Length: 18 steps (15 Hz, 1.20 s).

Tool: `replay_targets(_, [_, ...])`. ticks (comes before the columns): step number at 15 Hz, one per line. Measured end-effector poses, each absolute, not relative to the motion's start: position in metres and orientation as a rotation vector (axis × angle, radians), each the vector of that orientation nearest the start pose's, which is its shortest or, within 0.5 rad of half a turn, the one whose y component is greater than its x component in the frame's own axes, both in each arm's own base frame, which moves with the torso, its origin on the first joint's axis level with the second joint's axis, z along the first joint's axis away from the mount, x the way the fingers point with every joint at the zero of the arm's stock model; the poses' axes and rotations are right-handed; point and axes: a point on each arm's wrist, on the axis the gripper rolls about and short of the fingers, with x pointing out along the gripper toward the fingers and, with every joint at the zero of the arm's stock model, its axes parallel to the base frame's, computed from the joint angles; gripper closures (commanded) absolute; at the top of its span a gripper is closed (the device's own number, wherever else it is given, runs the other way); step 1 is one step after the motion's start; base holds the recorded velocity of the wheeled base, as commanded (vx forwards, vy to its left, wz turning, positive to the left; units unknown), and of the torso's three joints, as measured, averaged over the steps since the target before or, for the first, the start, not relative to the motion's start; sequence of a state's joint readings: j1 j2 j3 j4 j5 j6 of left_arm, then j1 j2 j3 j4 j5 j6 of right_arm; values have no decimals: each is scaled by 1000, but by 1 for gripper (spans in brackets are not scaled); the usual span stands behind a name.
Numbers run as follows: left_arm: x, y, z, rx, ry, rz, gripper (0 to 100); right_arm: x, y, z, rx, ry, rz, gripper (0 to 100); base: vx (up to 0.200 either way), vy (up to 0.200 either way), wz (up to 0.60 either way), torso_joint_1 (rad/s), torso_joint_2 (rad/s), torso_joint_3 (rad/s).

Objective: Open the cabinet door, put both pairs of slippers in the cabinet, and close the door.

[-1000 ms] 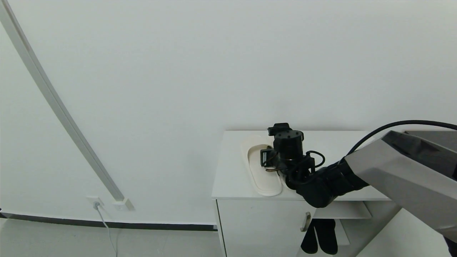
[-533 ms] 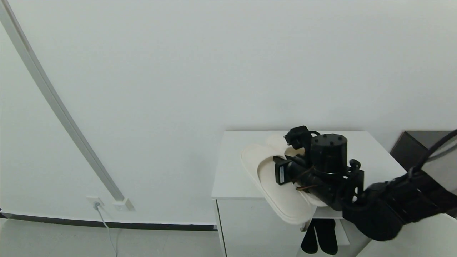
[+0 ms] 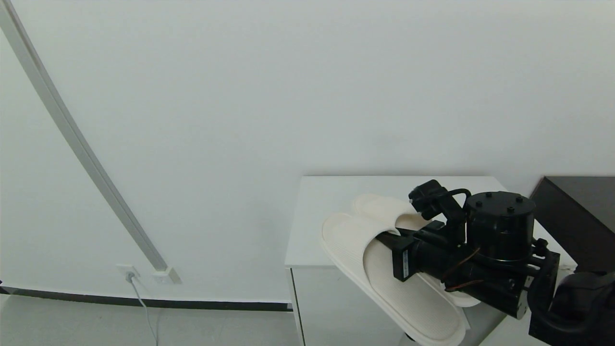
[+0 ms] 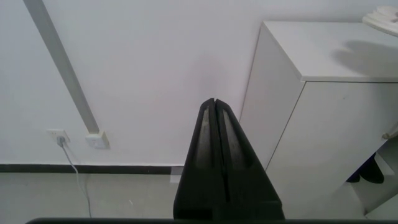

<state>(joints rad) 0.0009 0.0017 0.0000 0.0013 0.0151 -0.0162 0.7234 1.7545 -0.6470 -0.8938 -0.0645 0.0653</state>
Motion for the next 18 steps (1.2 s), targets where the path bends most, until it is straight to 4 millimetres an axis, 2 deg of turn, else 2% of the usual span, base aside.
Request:
replay_targets(6, [-23,0,75,-14,3,15,100,225,199,151,-20,219,654,100,0,0,0,0,0,0])
replay_targets(12, [-23,0,75,-15,3,15,100,222,201,150,-23,223,662,100,-200,0,0,6,2,3])
replay_targets(18, [-23,0,75,-17,3,15,100,224,201,147,-29,233,655,100,0,0,0,0,0,0])
